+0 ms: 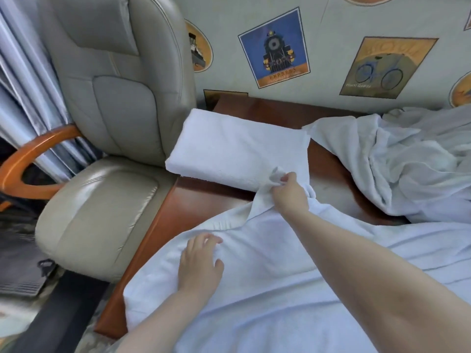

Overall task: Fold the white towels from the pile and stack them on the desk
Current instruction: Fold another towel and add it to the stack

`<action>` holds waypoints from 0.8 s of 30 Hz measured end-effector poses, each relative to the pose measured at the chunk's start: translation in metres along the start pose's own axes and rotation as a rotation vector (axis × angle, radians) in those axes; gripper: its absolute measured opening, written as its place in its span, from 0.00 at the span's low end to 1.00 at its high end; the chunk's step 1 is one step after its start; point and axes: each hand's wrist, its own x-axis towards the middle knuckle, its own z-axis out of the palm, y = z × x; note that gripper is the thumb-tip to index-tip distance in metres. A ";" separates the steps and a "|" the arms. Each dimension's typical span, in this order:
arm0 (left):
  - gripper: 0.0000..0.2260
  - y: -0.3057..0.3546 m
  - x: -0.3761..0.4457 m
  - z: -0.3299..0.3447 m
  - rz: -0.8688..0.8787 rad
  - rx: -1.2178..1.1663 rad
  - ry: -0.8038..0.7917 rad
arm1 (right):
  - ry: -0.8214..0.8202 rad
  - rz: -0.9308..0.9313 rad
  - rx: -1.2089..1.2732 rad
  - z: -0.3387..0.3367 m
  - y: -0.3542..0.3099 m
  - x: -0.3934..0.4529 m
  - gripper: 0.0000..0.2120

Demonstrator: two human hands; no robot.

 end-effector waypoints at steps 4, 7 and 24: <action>0.25 0.000 0.019 0.007 0.217 -0.005 -0.191 | 0.172 -0.099 0.109 -0.005 -0.008 0.003 0.06; 0.35 -0.003 0.031 0.016 0.348 0.130 -0.382 | 0.189 -0.231 0.167 -0.015 -0.040 0.012 0.06; 0.31 -0.097 0.046 -0.029 0.336 0.071 -0.406 | -0.316 -0.317 0.376 0.087 -0.165 0.003 0.21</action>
